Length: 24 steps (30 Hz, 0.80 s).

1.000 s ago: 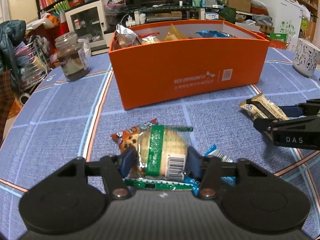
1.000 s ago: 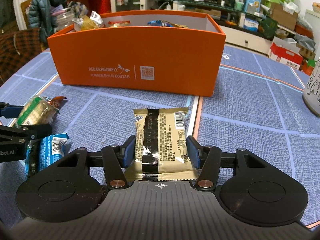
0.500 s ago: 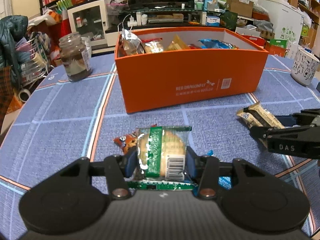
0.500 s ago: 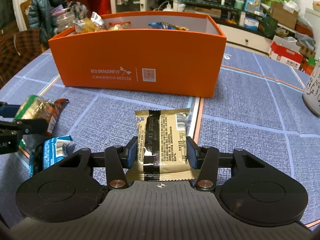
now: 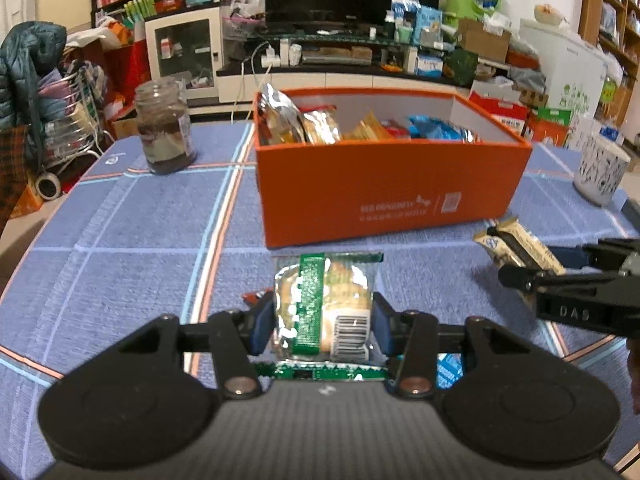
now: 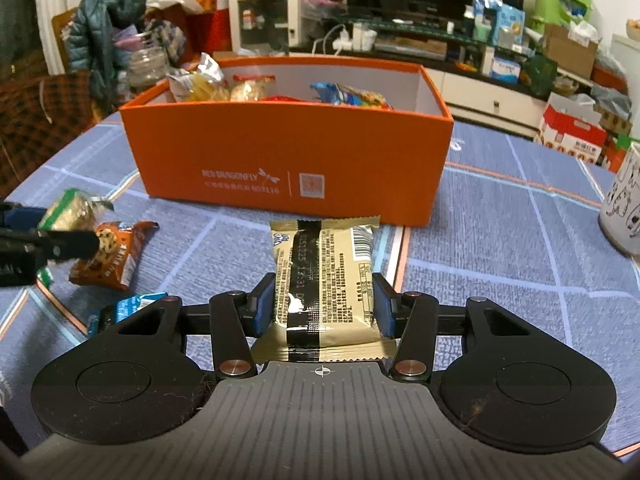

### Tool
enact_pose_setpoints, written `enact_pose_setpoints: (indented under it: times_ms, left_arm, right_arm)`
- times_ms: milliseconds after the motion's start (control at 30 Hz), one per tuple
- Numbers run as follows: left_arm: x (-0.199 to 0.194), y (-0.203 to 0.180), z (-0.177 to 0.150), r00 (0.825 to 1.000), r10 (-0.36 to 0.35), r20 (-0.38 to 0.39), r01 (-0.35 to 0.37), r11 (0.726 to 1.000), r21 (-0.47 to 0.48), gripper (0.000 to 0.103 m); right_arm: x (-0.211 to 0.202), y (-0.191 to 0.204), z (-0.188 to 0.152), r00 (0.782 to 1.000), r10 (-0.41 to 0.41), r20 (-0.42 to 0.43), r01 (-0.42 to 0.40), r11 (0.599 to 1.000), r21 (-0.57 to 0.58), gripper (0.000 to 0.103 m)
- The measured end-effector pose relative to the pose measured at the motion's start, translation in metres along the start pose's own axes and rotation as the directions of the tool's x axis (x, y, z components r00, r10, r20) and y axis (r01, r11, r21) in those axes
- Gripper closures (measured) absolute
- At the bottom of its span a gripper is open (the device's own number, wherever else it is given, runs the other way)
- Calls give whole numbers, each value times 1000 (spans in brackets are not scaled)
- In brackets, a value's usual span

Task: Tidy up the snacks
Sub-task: 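Carry both snacks over the orange box and open both tools to release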

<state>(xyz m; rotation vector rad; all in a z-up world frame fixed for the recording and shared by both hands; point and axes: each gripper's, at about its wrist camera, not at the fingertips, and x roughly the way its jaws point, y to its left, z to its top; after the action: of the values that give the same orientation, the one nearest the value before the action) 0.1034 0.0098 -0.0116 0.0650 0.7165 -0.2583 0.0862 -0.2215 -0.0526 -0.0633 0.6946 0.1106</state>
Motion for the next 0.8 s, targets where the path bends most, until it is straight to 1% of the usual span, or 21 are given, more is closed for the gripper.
enact_pose_setpoints:
  times_ms: [133,267,333,433,533,700,800]
  left_arm:
    - [-9,6,1,1000,-1,17,1,1000,-19,56]
    - [-12,7,2,1000,-8,22,9,1000,-15,56]
    - [-11,6,2,1000,-25,4,25,1000,-13,56]
    - [-10,6,1,999,-38,-8,38,999,-22,56]
    - [-14,7,2,999,-38,8,39,999,-27,56]
    - [-25,7,3,998,-47,33,49,998,-35,56]
    - [-34,6,7,997,-52,61,54,998,-35,56]
  right_arm:
    - [-10,6,3,1000,-1,28,2,1000,-16,67]
    - [-22,13,7,998,-6,60,9,999,-42,67]
    - [-24,15,10,998,-14,59,16,999,-45,67]
    - [-23,16,13,999,-29,35,30,999,-27,67]
    - [-24,17,18,999,-30,21,30,1000,-9,67]
    - [-35,22,24,999,-42,33,42,999,-18,67]
    - [-48,24,29,998,-32,62,32,999,-7,67]
